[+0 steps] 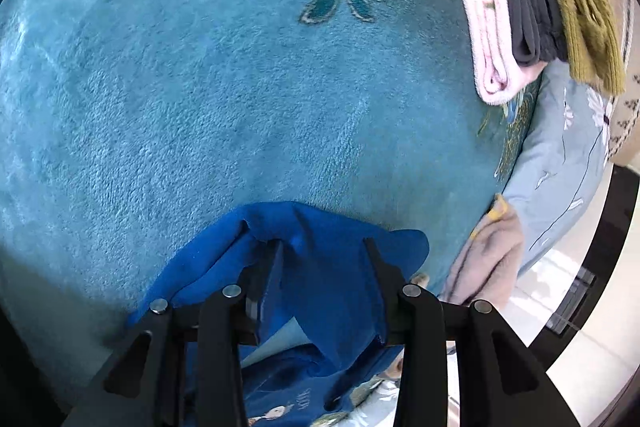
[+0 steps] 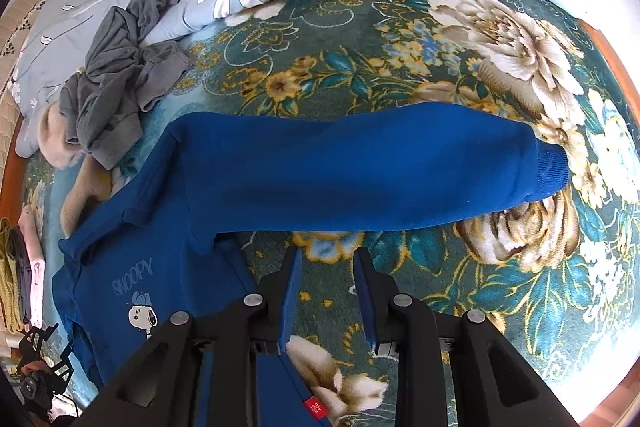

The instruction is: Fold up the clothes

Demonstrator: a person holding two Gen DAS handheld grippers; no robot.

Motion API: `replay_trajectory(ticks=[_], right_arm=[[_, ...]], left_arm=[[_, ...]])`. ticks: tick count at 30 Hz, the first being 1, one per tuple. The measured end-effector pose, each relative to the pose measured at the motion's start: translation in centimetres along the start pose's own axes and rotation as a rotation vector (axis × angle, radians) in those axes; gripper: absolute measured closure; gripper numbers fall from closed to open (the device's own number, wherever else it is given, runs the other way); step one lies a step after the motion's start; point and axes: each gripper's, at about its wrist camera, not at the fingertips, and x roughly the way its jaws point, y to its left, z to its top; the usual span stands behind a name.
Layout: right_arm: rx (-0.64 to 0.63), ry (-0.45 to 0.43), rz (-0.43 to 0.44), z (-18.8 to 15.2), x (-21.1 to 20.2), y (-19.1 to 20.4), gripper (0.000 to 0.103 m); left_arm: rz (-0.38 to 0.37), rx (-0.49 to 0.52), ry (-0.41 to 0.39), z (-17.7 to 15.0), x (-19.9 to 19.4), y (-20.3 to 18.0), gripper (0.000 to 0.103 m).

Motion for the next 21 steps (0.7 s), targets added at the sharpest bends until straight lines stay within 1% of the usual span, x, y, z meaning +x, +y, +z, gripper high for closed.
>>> replay_trajectory(ticks=[4, 6, 10, 12, 14, 15, 17, 19, 20, 21], right_arm=[[0.004, 0.005, -0.001, -0.1, 0.2, 0.0, 0.073], [0.006, 0.006, -0.001, -0.2, 0.3, -0.1, 0.073], [0.002, 0.013, 0.012, -0.4, 0.5, 0.2, 0.073], [-0.004, 0.014, 0.016, -0.6, 0.5, 0.3, 0.073], [0.0, 0.016, 0.019, -0.7, 0.5, 0.2, 0.073], [0.005, 0.017, 0.02, -0.7, 0.5, 0.2, 0.073], [0.014, 0.018, 0.023, -0.8, 0.5, 0.1, 0.073], [0.022, 0.02, 0.027, -0.8, 0.6, 0.1, 0.073], [0.023, 0.021, 0.031, -0.9, 0.7, 0.1, 0.073], [0.023, 0.022, 0.033, -0.9, 0.7, 0.2, 0.073]], left_arm=[[-0.017, -0.041, -0.006, -0.3, -1.0, 0.8, 0.063], [-0.01, -0.022, -0.003, -0.2, -0.9, 0.6, 0.063], [-0.002, -0.014, 0.036, 0.1, 0.6, 0.7, 0.064], [-0.001, -0.012, 0.033, 0.3, 0.8, 0.8, 0.066], [0.009, 0.01, 0.026, 0.5, 0.7, 0.8, 0.088], [0.021, 0.039, 0.021, 0.4, 0.6, 0.5, 0.093], [0.02, 0.119, 0.004, -0.1, -0.1, -0.6, 0.096], [-0.028, 0.253, -0.041, -1.4, -1.6, -2.8, 0.097], [-0.061, 0.338, -0.066, -2.3, -2.6, -4.2, 0.098], [-0.112, 0.458, -0.093, -3.7, -3.8, -6.0, 0.098]])
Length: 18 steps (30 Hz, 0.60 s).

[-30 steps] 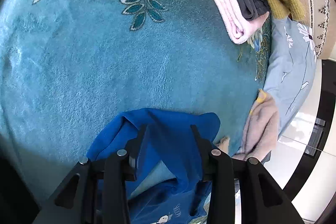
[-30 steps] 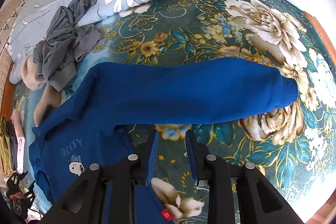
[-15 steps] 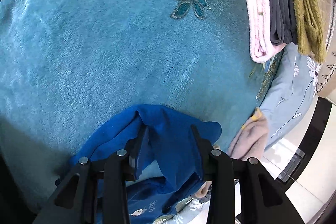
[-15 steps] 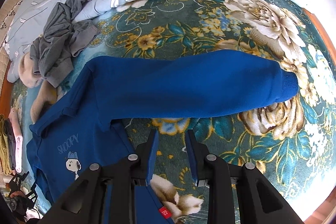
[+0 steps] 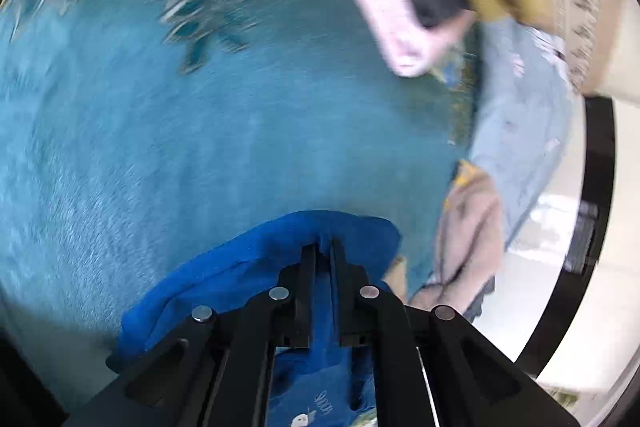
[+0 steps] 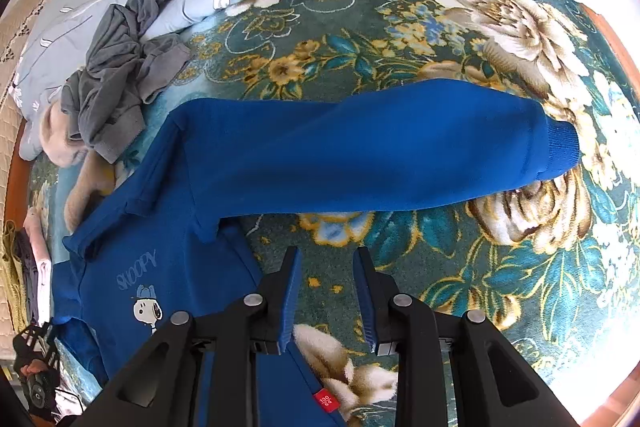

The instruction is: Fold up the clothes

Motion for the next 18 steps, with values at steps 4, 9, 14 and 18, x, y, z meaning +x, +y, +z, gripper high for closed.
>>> replay_trajectory(ticks=[4, 9, 14, 18], right_arm=[[-0.011, 0.015, 0.003, -0.2, 0.6, 0.5, 0.073], [-0.03, 0.034, 0.011, -0.6, 1.3, 1.4, 0.073], [-0.045, 0.036, 0.019, -1.0, 1.4, 2.2, 0.073], [-0.044, 0.033, 0.013, -1.1, 1.3, 2.2, 0.073]], left_arm=[[-0.108, 0.433, -0.069, -3.5, -2.8, -7.9, 0.097], [0.128, 0.288, 0.043, -3.4, -0.6, -4.0, 0.097], [0.392, -0.118, 0.216, -1.9, 2.5, 5.5, 0.098], [0.328, -0.277, 0.223, -1.7, 1.7, 7.7, 0.078]])
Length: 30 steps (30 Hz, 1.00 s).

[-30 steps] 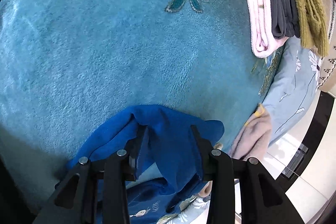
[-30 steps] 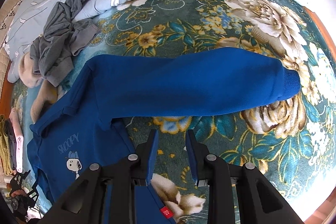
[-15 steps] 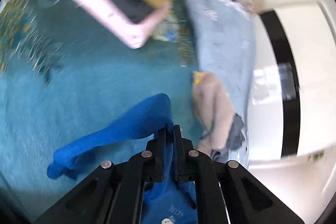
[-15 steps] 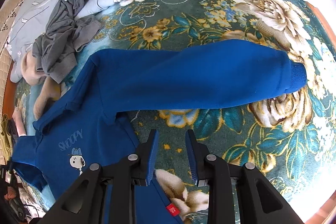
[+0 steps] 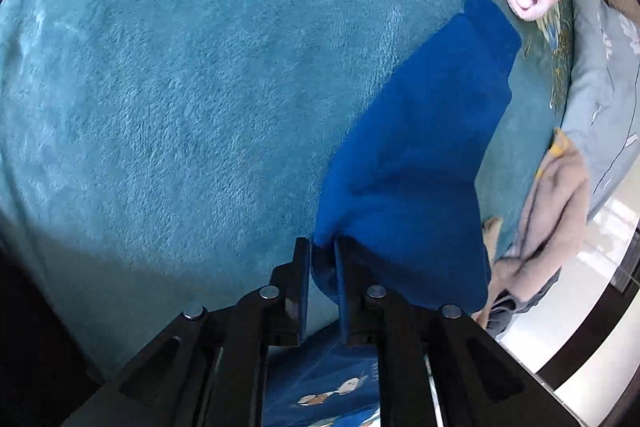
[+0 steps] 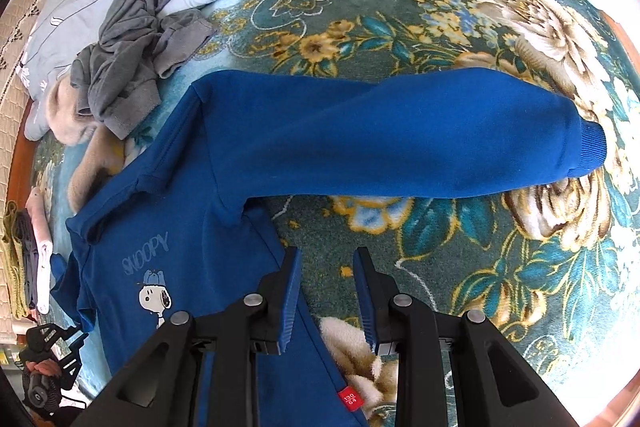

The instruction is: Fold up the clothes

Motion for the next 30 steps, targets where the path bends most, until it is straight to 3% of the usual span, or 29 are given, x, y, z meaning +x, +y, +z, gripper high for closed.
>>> replay_trajectory(ticks=[1, 9, 15, 17, 19, 23, 28, 30], right_arm=[[0.004, 0.003, -0.005, 0.0, 0.1, -0.1, 0.073], [-0.001, 0.018, -0.059, 0.6, -0.2, -0.5, 0.073], [0.005, -0.001, -0.119, 0.9, -1.6, -0.7, 0.073], [0.008, 0.001, -0.137, 0.8, -1.9, -0.5, 0.073], [0.002, 0.005, -0.149, 0.6, -2.0, -0.1, 0.073], [-0.012, 0.01, -0.147, 0.3, -1.9, 1.1, 0.073], [-0.066, 0.021, -0.127, -0.2, -1.1, 3.1, 0.073], [-0.075, 0.029, -0.119, -0.2, -0.5, 3.5, 0.073]], left_arm=[[-0.003, 0.016, -0.036, 0.1, -0.9, -0.2, 0.067], [-0.026, 0.253, -0.255, 3.9, -4.2, -4.9, 0.056], [-0.007, 0.362, -0.28, 5.3, -2.5, -6.0, 0.056], [0.0, 0.366, -0.278, 5.1, -2.4, -6.3, 0.06], [-0.003, 0.379, -0.267, 5.2, -2.2, -7.0, 0.097], [-0.062, 0.384, -0.31, 5.5, -3.0, -7.3, 0.1], [-0.27, 0.366, -0.522, 5.2, -10.0, -6.6, 0.1], [-0.255, 0.369, -0.556, 5.6, -11.0, -6.0, 0.1]])
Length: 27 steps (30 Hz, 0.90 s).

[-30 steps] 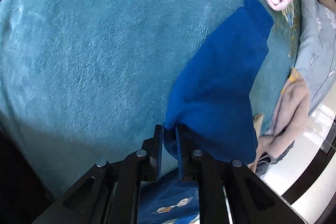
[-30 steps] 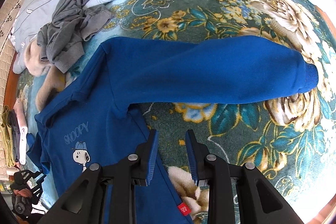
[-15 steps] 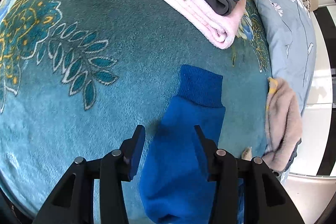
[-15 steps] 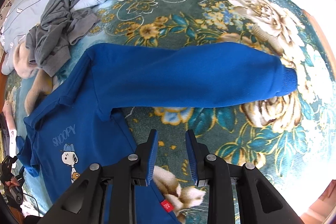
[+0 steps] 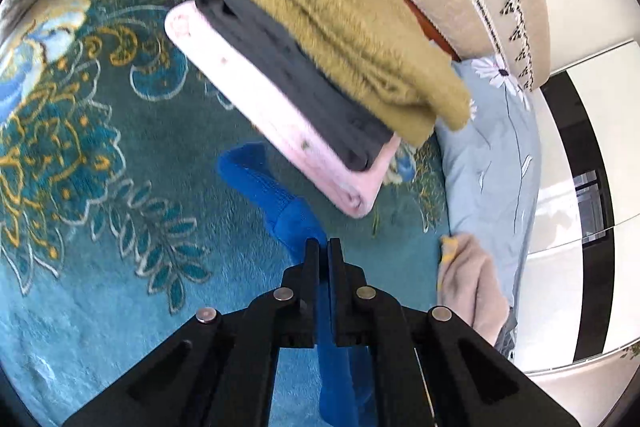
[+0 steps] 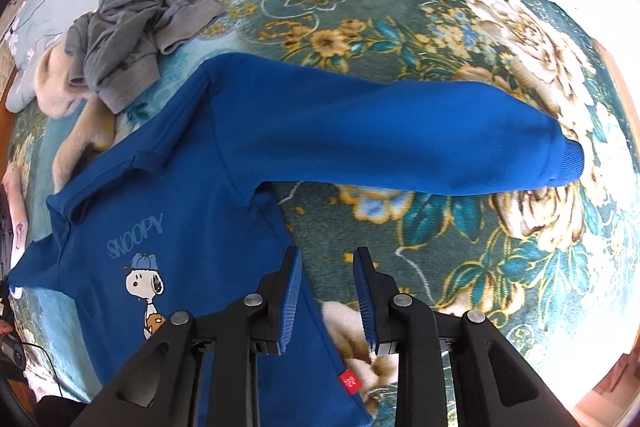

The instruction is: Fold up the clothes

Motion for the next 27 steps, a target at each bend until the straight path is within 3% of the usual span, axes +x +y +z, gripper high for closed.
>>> replay_trajectory(ticks=[2, 4, 7, 11, 14, 16, 19, 21, 24, 27], right_arm=[[-0.005, 0.005, 0.01, 0.1, 0.4, 0.4, 0.073], [-0.002, 0.006, 0.024, 0.2, 0.8, 0.7, 0.073], [0.019, 0.005, 0.078, 0.6, 1.3, 1.1, 0.073], [0.108, 0.016, 0.26, 1.8, 2.5, 1.7, 0.073], [0.19, 0.037, 0.42, 3.0, 3.7, 2.5, 0.062], [0.229, 0.045, 0.51, 3.8, 4.3, 3.3, 0.058], [0.226, 0.055, 0.559, 5.2, 5.1, 4.8, 0.057], [0.225, 0.06, 0.562, 6.1, 5.5, 5.6, 0.057], [0.271, 0.08, 0.591, 6.8, 6.9, 5.9, 0.057], [0.338, 0.108, 0.626, 6.9, 8.4, 5.7, 0.057]], left_arm=[[0.048, 0.011, 0.001, 0.4, 0.0, 0.9, 0.1], [0.149, -0.012, 0.062, 0.1, 1.5, 3.2, 0.1], [0.24, -0.121, 0.159, -1.3, 2.8, 7.2, 0.1], [0.222, -0.207, 0.205, -1.4, 1.6, 8.2, 0.098], [0.229, -0.188, 0.223, -1.2, 0.1, 7.0, 0.081], [0.212, -0.174, 0.216, -1.2, -1.1, 5.7, 0.07], [0.158, -0.131, 0.217, -1.8, -2.8, 2.5, 0.069], [0.099, -0.052, 0.24, -2.8, -3.3, -1.2, 0.069], [-0.003, 0.111, 0.328, -5.9, -2.2, -7.7, 0.061], [-0.07, 0.208, 0.482, -10.9, 0.7, -12.3, 0.056]])
